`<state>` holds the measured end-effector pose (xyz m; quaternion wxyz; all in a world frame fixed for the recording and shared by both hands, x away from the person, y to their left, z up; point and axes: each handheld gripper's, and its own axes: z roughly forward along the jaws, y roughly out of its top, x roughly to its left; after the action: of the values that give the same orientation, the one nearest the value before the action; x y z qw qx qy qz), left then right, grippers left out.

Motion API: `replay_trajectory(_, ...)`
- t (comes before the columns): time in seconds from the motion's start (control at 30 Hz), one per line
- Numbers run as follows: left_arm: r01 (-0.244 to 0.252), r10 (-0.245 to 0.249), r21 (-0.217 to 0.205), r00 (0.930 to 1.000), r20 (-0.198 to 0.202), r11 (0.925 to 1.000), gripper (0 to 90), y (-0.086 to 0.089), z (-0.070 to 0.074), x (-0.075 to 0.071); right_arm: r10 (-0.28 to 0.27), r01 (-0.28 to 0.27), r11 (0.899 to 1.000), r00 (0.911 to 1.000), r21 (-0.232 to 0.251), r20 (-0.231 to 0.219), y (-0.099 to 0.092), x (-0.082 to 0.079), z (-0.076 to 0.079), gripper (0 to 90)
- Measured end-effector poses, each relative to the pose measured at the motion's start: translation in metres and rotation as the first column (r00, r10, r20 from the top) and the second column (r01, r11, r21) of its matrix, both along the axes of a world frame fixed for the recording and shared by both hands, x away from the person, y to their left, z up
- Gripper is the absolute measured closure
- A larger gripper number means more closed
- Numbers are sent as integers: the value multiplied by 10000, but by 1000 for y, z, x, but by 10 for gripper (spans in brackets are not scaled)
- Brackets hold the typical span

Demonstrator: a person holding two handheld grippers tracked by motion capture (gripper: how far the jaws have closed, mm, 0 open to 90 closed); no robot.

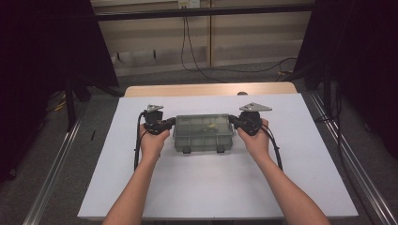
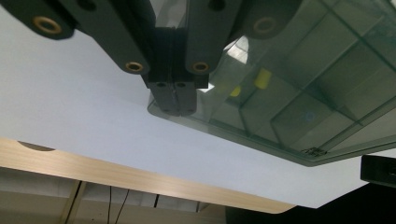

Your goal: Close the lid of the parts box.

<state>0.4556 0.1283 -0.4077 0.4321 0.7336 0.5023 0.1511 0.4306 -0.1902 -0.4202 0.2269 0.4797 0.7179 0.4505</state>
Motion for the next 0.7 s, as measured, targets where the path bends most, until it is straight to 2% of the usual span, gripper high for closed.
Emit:
replay_trajectory(0.4, 344, -342, 84, 9992, -219, 9994, 900, -2, -11, -7, 206, -207, 9998, 9998, -67, -84, -3, -11, -12, 900)
replay_trajectory(0.5, 315, -315, 36, 9994, -157, 9995, 900, -2, -13, -10, 264, -265, 9996, 9996, -83, -71, -3, -14, -15, 900)
replay_trajectory(0.6, 414, -410, 337, 9991, -109, 9986, 900, -3, -14, -13, 281, -284, 9994, 9995, -209, -114, -2, -16, -16, 900)
replay_trajectory(0.7, 362, -364, 267, 9993, 56, 9990, 900, -3, -16, -15, 214, -214, 9998, 9997, -33, -83, -3, -15, -18, 900)
